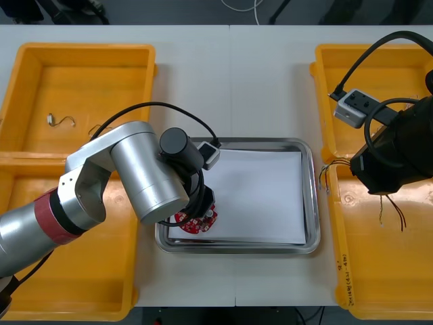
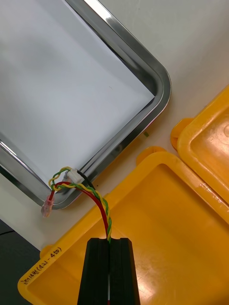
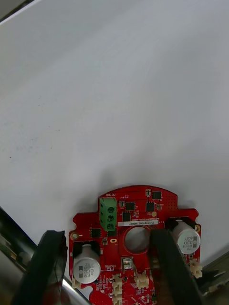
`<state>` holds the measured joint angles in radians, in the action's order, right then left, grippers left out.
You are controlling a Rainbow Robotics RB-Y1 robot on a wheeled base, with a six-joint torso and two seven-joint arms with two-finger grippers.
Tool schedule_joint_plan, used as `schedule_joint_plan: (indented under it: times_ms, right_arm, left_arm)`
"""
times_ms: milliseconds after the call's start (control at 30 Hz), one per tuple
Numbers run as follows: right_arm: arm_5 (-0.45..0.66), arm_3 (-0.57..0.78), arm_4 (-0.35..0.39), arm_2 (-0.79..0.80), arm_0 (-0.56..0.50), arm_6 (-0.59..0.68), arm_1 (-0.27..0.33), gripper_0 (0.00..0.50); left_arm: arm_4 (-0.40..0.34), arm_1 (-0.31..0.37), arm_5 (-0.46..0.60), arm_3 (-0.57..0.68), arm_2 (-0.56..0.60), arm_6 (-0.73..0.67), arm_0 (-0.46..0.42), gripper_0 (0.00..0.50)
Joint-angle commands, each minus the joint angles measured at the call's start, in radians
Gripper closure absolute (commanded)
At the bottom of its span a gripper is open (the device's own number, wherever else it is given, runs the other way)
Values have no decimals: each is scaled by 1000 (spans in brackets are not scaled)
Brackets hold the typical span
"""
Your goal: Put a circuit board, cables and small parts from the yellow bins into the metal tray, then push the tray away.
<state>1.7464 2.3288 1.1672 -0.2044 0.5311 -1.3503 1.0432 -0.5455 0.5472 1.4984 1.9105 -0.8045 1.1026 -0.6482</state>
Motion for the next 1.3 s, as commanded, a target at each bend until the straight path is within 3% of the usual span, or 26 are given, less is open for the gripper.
schedule_joint_plan:
  times_ms: [33, 333, 633, 933, 1100, 1300]
  right_arm:
    - [-2, 23, 5, -13, 33, 30, 1, 500]
    - [-10, 24, 5, -18, 33, 25, 0, 500]
    - [-57, 23, -7, -67, 46, 22, 1, 500]
    - [-136, 23, -61, -236, 144, 17, -8, 500]
    - [-142, 1, -93, -319, 195, 14, -69, 500]
    - [-142, -49, -127, -418, 267, 0, -147, 500]
  left_arm:
    - [-2, 3, -12, 15, -18, -64, -41, 0]
    - [-13, 7, 17, 42, 10, -70, -41, 0]
    - [-76, 8, 181, 131, 140, -67, -44, 0]
    - [-139, 13, 329, 183, 298, -64, -44, 0]
    - [-182, 19, 421, 197, 419, -55, -42, 0]
    - [-211, 46, 422, 199, 534, -47, -42, 0]
